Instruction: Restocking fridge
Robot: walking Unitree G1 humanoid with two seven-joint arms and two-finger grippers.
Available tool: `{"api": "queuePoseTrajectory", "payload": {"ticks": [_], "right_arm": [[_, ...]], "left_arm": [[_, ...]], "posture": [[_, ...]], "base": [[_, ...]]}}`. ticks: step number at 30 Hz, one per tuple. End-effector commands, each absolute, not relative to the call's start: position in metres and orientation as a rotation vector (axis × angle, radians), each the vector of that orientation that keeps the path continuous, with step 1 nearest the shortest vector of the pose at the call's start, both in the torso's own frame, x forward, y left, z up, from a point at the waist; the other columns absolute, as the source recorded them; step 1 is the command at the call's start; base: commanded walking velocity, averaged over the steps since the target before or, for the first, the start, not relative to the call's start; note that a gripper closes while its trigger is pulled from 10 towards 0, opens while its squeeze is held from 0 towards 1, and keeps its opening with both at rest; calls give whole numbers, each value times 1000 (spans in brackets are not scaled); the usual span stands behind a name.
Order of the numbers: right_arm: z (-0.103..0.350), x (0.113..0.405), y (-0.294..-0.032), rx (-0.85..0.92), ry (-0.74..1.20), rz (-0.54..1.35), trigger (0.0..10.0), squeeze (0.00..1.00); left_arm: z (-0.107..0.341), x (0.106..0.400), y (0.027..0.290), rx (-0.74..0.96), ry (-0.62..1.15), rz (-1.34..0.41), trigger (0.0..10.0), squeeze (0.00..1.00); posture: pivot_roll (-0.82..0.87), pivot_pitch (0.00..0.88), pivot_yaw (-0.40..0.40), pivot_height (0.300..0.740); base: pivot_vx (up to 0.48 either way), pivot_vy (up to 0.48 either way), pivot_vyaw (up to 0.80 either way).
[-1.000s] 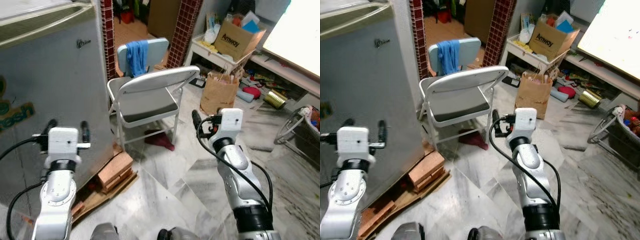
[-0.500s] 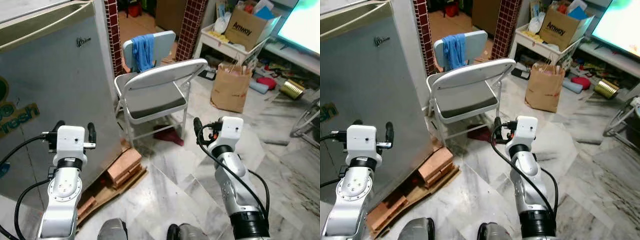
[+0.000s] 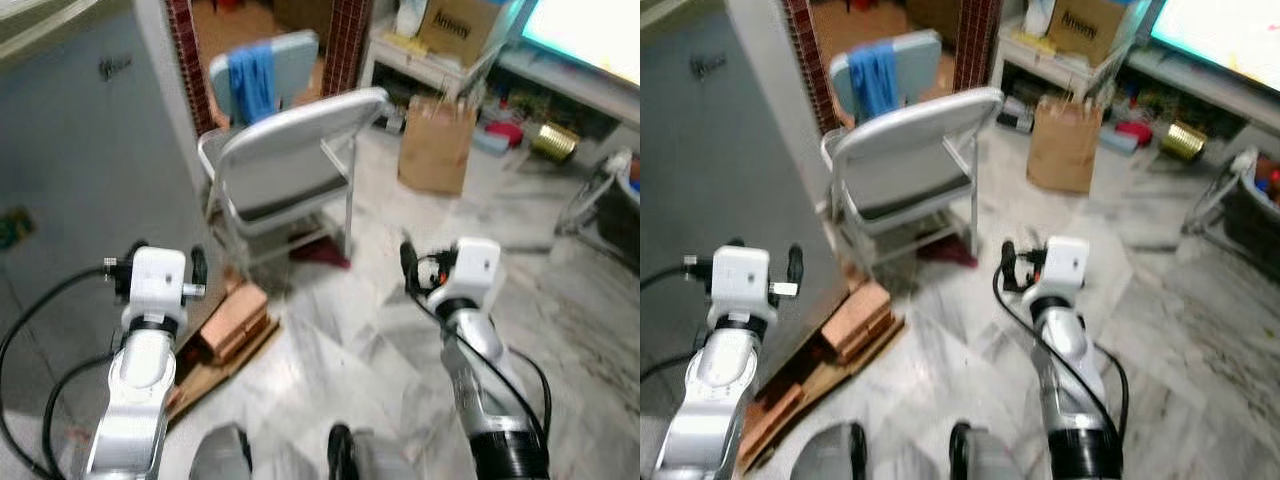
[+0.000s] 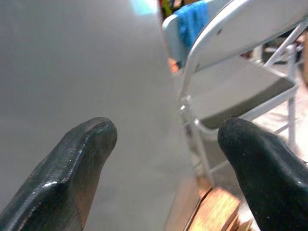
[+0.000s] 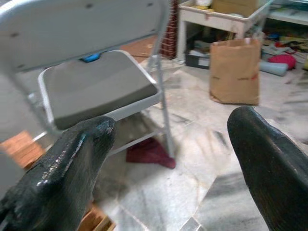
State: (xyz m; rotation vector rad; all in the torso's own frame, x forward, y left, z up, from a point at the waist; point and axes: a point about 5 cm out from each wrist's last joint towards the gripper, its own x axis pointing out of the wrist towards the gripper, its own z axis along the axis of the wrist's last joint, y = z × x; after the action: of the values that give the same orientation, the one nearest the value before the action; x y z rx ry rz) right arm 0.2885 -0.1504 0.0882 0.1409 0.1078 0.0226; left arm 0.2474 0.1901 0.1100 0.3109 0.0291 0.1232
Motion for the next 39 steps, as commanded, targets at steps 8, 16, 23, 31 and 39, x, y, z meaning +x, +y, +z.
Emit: {"api": "queuePoseTrajectory", "payload": {"ticks": [8, 16, 23, 31, 39], "right_arm": [[88, 287, -139, 143, 115, 60, 10000, 0], [88, 289, -146, 135, 119, 25, 10000, 0], [88, 292, -146, 130, 125, 26, 10000, 0], [88, 296, -146, 120, 126, 26, 10000, 0], [88, 296, -148, 114, 127, 19, 10000, 0]], "left_arm": [[113, 246, 198, 336, 33, 155, 10000, 0], [111, 247, 203, 347, 37, 187, 10000, 0], [112, 246, 206, 353, 35, 213, 10000, 0], [107, 241, 207, 332, 43, 228, 10000, 0], [106, 241, 201, 311, 47, 211, 10000, 0]], "posture": [[156, 147, -86, 740], [156, 143, -97, 740], [164, 145, -107, 740], [170, 147, -115, 740], [165, 147, -115, 740]], "base": [[-363, 164, 0], [-40, 425, 0], [0, 454, -298], [0, 468, -56], [0, 480, -667]]}}
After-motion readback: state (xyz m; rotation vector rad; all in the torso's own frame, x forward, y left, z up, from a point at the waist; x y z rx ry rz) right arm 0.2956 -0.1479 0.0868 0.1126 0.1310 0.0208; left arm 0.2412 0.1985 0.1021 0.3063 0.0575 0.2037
